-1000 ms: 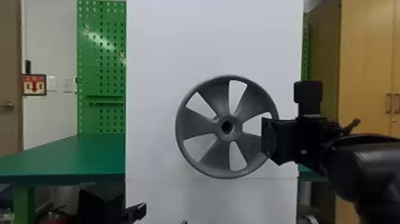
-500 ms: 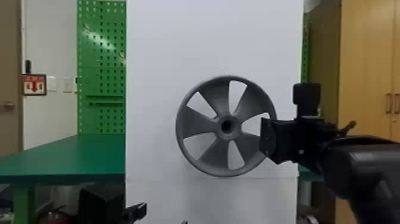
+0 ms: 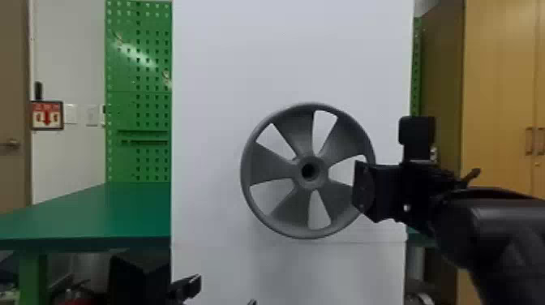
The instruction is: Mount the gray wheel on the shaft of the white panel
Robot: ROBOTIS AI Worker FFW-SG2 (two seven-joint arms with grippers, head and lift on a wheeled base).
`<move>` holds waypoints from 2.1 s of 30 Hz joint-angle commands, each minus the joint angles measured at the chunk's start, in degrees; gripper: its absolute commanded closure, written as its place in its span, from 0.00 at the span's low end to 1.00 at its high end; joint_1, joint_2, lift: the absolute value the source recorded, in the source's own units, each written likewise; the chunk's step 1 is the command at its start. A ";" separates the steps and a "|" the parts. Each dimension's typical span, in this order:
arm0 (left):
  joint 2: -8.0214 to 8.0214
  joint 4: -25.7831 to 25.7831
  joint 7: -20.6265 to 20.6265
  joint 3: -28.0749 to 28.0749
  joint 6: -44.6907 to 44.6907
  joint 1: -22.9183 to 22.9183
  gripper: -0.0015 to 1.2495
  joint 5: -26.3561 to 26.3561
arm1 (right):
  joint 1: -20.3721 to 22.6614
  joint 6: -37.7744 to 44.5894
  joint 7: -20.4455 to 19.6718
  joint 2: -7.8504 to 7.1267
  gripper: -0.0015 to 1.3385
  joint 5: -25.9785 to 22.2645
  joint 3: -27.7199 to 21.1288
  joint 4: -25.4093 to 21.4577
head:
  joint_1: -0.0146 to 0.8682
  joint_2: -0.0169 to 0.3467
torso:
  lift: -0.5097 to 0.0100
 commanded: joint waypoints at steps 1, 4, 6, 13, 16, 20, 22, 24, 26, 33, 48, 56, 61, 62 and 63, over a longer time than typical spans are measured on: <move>0.08 0.04 0.00 0.00 0.00 -0.07 0.21 0.10 | -0.20 -0.36 0.00 0.26 0.93 -0.85 -0.43 1.14 | 0.06 0.01 | 0.02; 0.08 0.04 0.00 0.00 0.00 -0.07 0.21 0.19 | -0.28 0.00 -0.09 0.52 0.93 -1.02 -0.70 1.23 | 0.06 0.01 | 0.02; 0.08 0.04 0.00 0.00 0.00 -0.07 0.21 0.19 | -0.46 0.26 -0.09 0.70 0.94 -1.11 -0.96 1.32 | 0.06 0.01 | 0.02; 0.17 0.13 0.00 0.00 0.00 -0.07 0.21 0.19 | -0.81 1.67 -2.20 1.31 0.94 -2.52 -0.96 1.50 | 0.06 0.01 | 0.02; 0.17 0.13 0.00 0.00 0.00 -0.07 0.21 0.27 | -0.81 1.67 -3.61 1.67 0.94 -3.13 -0.96 1.50 | 0.06 0.01 | 0.02; 0.17 0.13 0.00 0.00 0.00 -0.07 0.21 0.27 | -0.81 1.31 -6.42 1.93 0.94 -4.10 -1.22 1.50 | 0.06 0.01 | 0.02; 0.17 0.13 0.00 0.00 0.00 -0.07 0.21 0.27 | -0.99 1.31 -6.86 1.93 0.94 -4.19 -1.49 1.94 | 0.06 0.01 | 0.02; 0.17 0.13 0.00 0.00 0.00 -0.07 0.21 0.27 | -1.16 0.79 -6.95 1.93 0.94 -4.36 -1.84 2.73 | 0.06 0.01 | 0.02; 0.17 0.13 0.00 0.00 0.00 -0.07 0.21 0.27 | -1.43 0.26 -6.95 1.93 0.94 -4.62 -2.02 3.87 | 0.06 0.01 | 0.02; 0.17 0.13 0.00 -0.09 0.00 -0.07 0.21 0.27 | -2.04 -1.06 -8.35 2.37 0.94 -5.50 -2.81 6.42 | 0.06 0.01 | 0.02; 0.35 0.13 0.00 -0.18 0.00 -0.07 0.21 0.36 | -1.16 -6.25 -16.44 2.98 0.94 -9.55 -2.54 7.56 | 0.06 0.01 | 0.02; 0.35 0.13 0.00 -0.18 0.00 -0.07 0.21 0.45 | -0.72 -7.21 -16.44 2.98 0.86 -10.25 -2.10 7.56 | 0.06 0.01 | 0.02; 0.35 0.13 0.00 -0.09 0.00 -0.07 0.21 0.45 | -0.55 -8.44 -16.35 2.54 0.46 -10.69 -1.75 7.56 | 0.06 0.01 | 0.02; 0.35 0.13 0.00 -0.09 0.00 -0.07 0.21 0.45 | -0.46 -8.71 -16.35 2.54 0.43 -10.78 -1.75 7.56 | 0.06 0.01 | 0.02; 0.35 0.13 0.00 -0.09 0.00 -0.16 0.21 0.45 | -0.46 -8.71 -16.35 2.46 0.39 -10.86 -1.66 7.56 | 0.06 0.01 | 0.02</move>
